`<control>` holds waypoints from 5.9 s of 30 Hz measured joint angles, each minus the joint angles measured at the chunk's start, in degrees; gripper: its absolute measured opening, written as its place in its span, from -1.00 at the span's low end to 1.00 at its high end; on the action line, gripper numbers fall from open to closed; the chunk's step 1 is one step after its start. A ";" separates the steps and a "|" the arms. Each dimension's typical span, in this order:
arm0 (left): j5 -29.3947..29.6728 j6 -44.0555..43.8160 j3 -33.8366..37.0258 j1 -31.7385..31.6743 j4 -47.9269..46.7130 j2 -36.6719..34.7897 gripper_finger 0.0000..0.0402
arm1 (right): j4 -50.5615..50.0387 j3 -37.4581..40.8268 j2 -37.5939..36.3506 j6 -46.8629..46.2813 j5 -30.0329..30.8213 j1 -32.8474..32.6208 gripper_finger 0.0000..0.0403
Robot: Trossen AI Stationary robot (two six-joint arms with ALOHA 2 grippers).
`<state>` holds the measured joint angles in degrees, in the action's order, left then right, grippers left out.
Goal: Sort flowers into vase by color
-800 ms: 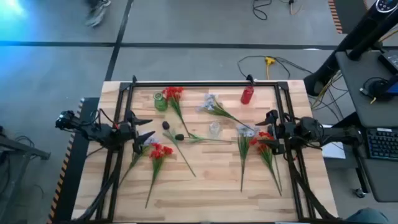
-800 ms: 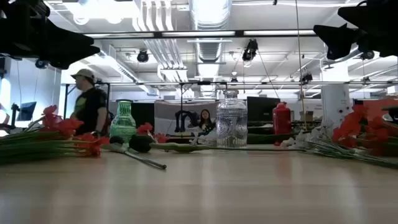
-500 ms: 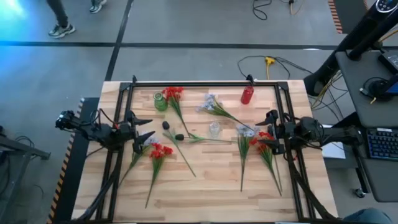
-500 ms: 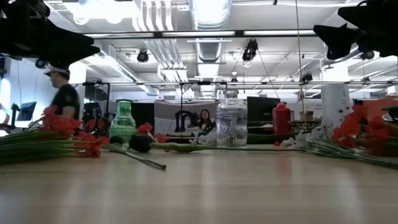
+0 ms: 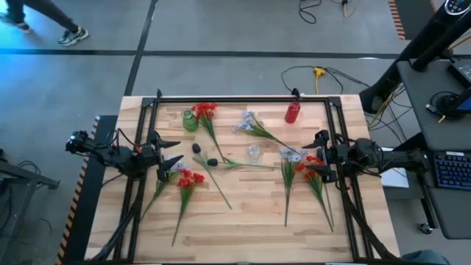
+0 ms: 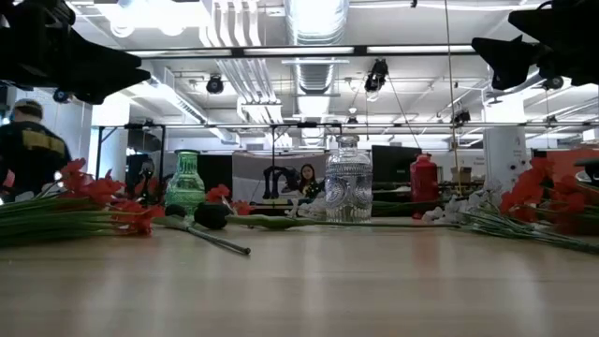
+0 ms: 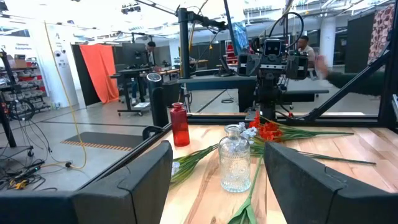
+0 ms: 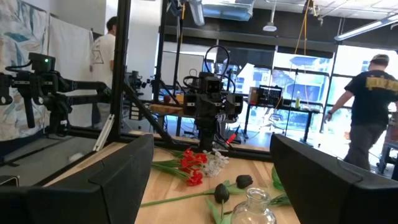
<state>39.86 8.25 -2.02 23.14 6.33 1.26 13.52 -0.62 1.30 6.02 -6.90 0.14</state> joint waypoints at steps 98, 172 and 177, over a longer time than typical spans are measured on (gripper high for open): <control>-1.74 -46.92 -28.66 0.07 -16.01 42.37 0.17 | -3.78 -13.60 16.58 -27.93 16.09 0.00 0.57; -34.95 -106.37 -34.79 12.24 -67.22 73.70 0.06 | -23.56 -28.04 31.54 -27.85 14.23 -0.02 0.57; -34.95 -106.42 -33.11 12.24 -65.08 73.70 0.06 | -23.56 -28.04 31.54 -27.85 14.23 -0.02 0.57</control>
<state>4.91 -98.17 -35.13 35.38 -58.75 74.96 -10.04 -28.67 32.84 -21.82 7.34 0.12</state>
